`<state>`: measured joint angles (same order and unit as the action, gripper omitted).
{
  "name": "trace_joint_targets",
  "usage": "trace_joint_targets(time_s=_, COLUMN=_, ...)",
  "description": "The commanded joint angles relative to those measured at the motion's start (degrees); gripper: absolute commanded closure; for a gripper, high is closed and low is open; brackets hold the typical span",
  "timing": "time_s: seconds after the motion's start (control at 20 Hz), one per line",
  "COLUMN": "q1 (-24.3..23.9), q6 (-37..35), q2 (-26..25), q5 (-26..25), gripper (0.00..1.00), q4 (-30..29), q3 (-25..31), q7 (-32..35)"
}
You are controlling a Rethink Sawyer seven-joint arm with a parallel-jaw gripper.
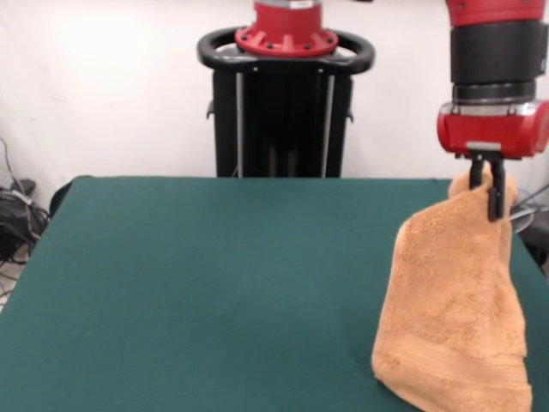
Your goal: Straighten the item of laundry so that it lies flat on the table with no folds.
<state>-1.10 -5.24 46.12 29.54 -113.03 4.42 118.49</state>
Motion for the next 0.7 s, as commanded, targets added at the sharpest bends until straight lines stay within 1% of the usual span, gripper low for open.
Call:
trace_joint_targets(time_s=0.05, q1=-3.8, q6=3.0, q2=-2.8, q5=4.2, gripper=1.00, q4=-5.8, q3=9.0, q7=18.0)
trace_joint_targets(time_s=0.3, q1=-6.5, q6=4.3, q2=-4.2, q5=1.7, gripper=1.00, q4=-6.4, q3=10.6, q7=17.6)
trace_joint_targets(time_s=0.55, q1=-9.4, q6=5.1, q2=-6.7, q5=-2.1, gripper=1.00, q4=-6.6, q3=10.5, q7=13.4)
trace_joint_targets(time_s=0.7, q1=-9.6, q6=4.9, q2=-7.3, q5=-4.1, gripper=1.00, q4=-6.4, q3=8.5, q7=11.4)
